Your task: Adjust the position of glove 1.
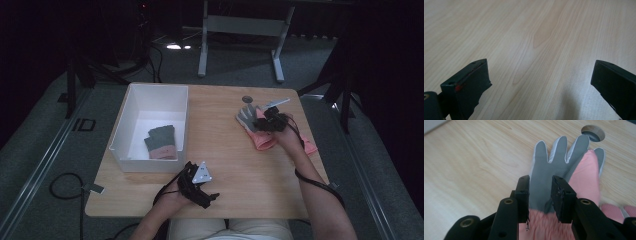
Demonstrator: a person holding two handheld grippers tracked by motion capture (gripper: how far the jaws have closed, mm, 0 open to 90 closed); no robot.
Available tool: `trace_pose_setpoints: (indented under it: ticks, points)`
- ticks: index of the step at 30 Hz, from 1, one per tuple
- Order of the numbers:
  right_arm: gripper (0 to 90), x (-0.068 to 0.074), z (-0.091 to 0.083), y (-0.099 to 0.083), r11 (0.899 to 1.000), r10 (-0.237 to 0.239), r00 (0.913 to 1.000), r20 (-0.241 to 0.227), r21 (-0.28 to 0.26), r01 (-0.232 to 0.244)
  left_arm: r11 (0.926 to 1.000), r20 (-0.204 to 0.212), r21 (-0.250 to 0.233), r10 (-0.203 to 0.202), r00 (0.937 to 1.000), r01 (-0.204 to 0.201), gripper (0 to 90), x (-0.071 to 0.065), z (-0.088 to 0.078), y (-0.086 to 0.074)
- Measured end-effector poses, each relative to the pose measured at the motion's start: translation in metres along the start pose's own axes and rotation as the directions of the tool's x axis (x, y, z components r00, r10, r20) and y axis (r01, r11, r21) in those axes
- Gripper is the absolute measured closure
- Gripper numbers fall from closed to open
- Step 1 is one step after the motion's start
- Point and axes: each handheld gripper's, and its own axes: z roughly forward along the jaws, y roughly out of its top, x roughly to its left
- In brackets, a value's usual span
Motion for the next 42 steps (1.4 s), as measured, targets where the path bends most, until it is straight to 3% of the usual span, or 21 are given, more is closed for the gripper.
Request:
trace_pose_setpoints:
  ticks: [5,11,14,15,16,18,19,21,22,25,26,27,28,31,32,35,36,37,38,39,42]
  points:
    - [66.4,-0.001,0.023,0.002,0.996,-0.058,0.9958,0.07,0.073,0.053,0.9997,0.035,-0.026,-0.006,0.9994,0.007,1.5,-0.003,-0.006,-0.007]
    - [68.3,0.002,0.04,-0.003,0.99,-0.092,0.9916,0.09,0.114,0.082,0.9991,0.048,-0.043,0.003,0.9989,-0.001,1.5,-0.005,-0.009,-0.011]
    - [75.7,0.002,0.045,-0.003,0.989,-0.079,0.9938,0.078,0.128,0.069,0.9996,0.057,-0.027,0.008,0.9983,-0.006,1.5,-0.005,-0.007,-0.013]
    - [79.5,0.001,0.046,-0.003,0.991,-0.042,0.9963,0.075,0.13,0.032,0.9996,0.074,-0.026,0.007,0.9973,-0.005,1.5,-0.005,-0.006,-0.014]
    - [79.5,0.001,0.046,-0.003,0.991,-0.042,0.9963,0.075,0.13,0.032,0.9996,0.074,-0.026,0.007,0.9973,-0.005,1.5,-0.005,-0.006,-0.014]
    - [86.5,-0.001,0.043,-0.003,0.992,0.023,0.997,0.074,0.119,-0.031,0.9995,0.072,-0.03,0.006,0.9974,-0.004,1.5,-0.005,-0.006,-0.015]
    - [86.5,-0.001,0.043,-0.003,0.992,0.023,0.997,0.074,0.119,-0.031,0.9995,0.072,-0.03,0.007,0.9974,-0.005,1.5,-0.004,-0.006,-0.015]
    - [88.6,0.002,0.028,0.003,0.986,0.128,0.9898,0.062,0.097,-0.133,0.9993,0.07,-0.038,0.002,0.9975,0.001,1.5,-0.002,-0.007,-0.015]
    - [88.7,0.006,0.022,0.005,0.986,0.142,0.9881,0.059,0.083,-0.147,0.9992,0.067,-0.04,-0.004,0.9977,0.007,1.5,-0.002,-0.007,-0.015]
    - [89.0,0.02,0.0,0.012,0.985,0.165,0.9842,0.065,0.03,-0.167,0.9988,0.067,-0.046,-0.015,0.9976,0.018,1.5,-0.001,-0.008,-0.016]
    - [89.0,0.02,0.0,0.012,0.985,0.165,0.9842,0.065,0.03,-0.167,0.9988,0.067,-0.046,-0.015,0.9976,0.018,1.5,-0.001,-0.008,-0.016]
    - [89.0,0.03,-0.018,0.015,0.981,0.192,0.9797,0.057,-0.012,-0.192,0.9986,0.065,-0.051,-0.013,0.9978,0.016,1.5,-0.002,-0.008,-0.017]
    - [89.0,0.03,-0.018,0.015,0.981,0.192,0.9797,0.057,-0.012,-0.192,0.9986,0.065,-0.051,-0.013,0.9978,0.016,1.5,-0.002,-0.008,-0.017]
    - [89.0,0.055,-0.05,0.016,0.976,0.208,0.9768,0.05,-0.075,-0.204,0.9988,0.059,-0.048,-0.005,0.9982,0.008,1.5,-0.004,-0.008,-0.016]
    - [89.0,0.055,-0.05,0.016,0.976,0.208,0.9768,0.05,-0.075,-0.204,0.9988,0.059,-0.048,-0.005,0.9982,0.008,1.5,-0.004,-0.008,-0.016]
    - [89.0,0.074,-0.076,0.011,0.96,0.257,0.9653,0.048,-0.126,-0.249,0.9988,0.054,-0.05,-0.003,0.9985,0.005,1.5,-0.004,-0.008,-0.016]
    - [89.0,0.074,-0.076,0.011,0.96,0.257,0.9653,0.048,-0.126,-0.249,0.9988,0.054,-0.05,-0.003,0.9985,0.005,1.5,-0.004,-0.008,-0.016]
    - [89.0,0.084,-0.085,0.006,0.952,0.28,0.9588,0.047,-0.139,-0.271,0.9987,0.054,-0.05,-0.004,0.9985,0.007,1.5,-0.004,-0.008,-0.016]
    - [89.0,0.084,-0.085,0.006,0.952,0.28,0.9588,0.047,-0.139,-0.271,0.9987,0.054,-0.05,-0.004,0.9985,0.007,1.5,-0.004,-0.008,-0.016]
    - [89.0,0.096,-0.091,-0.002,0.949,0.292,0.9547,0.059,-0.146,-0.281,0.9983,0.05,-0.058,-0.005,0.9987,0.008,1.5,-0.003,-0.008,-0.017]
    - [89.0,0.107,-0.094,-0.011,0.942,0.311,0.9488,0.058,-0.154,-0.299,0.9977,0.051,-0.065,-0.011,0.9986,0.014,1.5,-0.003,-0.008,-0.018]
